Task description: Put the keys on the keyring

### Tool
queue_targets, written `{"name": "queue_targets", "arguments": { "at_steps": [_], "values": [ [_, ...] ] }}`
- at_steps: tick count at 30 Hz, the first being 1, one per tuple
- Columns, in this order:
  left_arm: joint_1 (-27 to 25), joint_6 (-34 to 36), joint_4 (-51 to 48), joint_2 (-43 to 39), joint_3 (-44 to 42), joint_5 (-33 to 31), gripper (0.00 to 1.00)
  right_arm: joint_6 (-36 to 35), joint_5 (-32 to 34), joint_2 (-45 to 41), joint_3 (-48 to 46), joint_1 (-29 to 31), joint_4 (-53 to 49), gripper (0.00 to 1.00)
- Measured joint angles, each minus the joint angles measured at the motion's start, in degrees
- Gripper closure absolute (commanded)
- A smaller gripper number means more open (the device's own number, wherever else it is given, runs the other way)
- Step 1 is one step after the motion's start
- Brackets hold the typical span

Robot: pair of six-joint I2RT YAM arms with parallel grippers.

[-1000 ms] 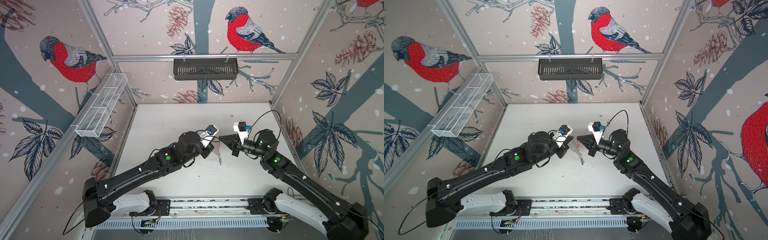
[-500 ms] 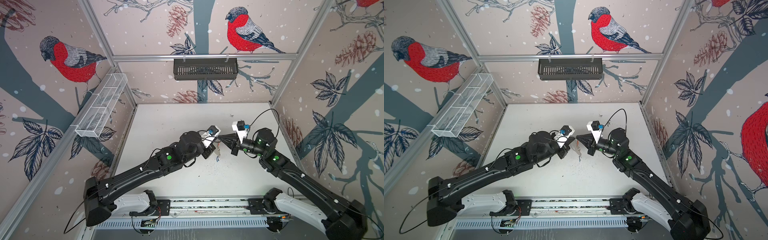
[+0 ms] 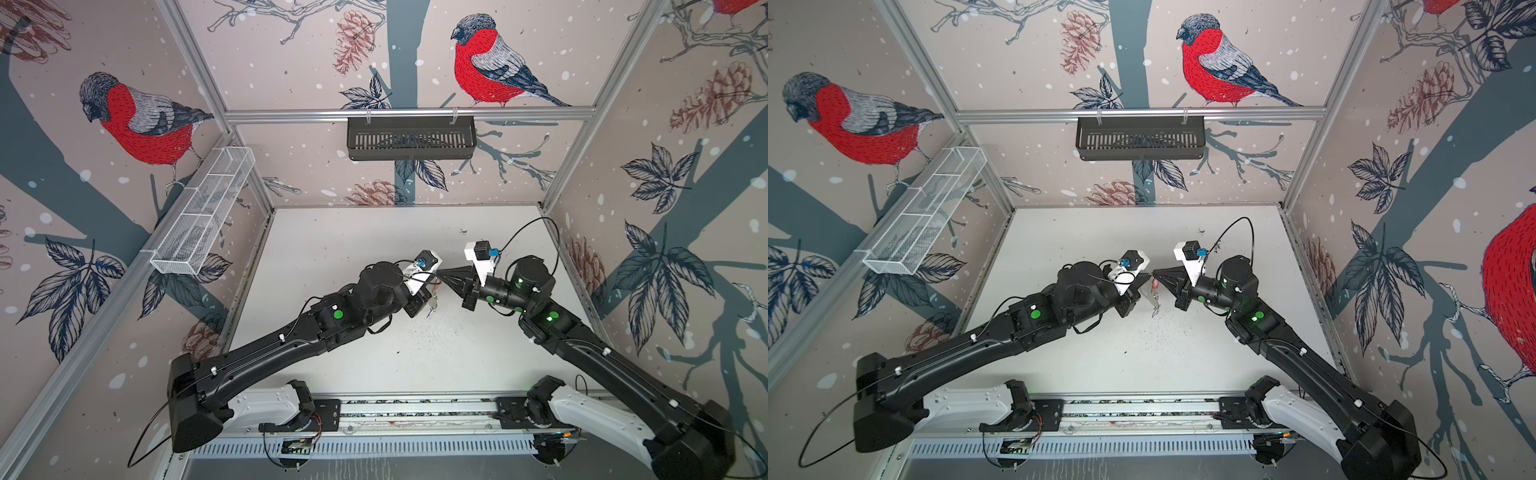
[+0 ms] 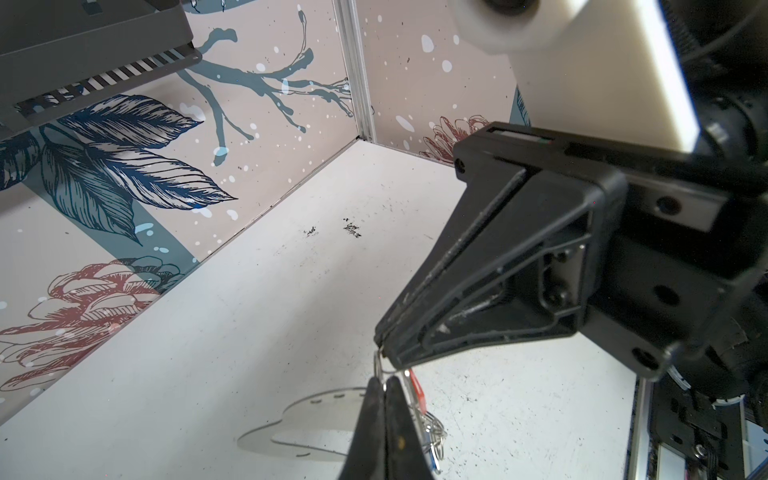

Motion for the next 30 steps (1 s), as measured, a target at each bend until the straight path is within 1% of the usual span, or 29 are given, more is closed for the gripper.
{"name": "queue_targets", "arguments": {
  "at_steps": [30],
  "values": [
    [-1.0,1.3,0.0,-0.1,0.0,1.3,1.0,1.3,1.8,-1.2,0.0,-0.8,-0.7,1.0]
  ]
}}
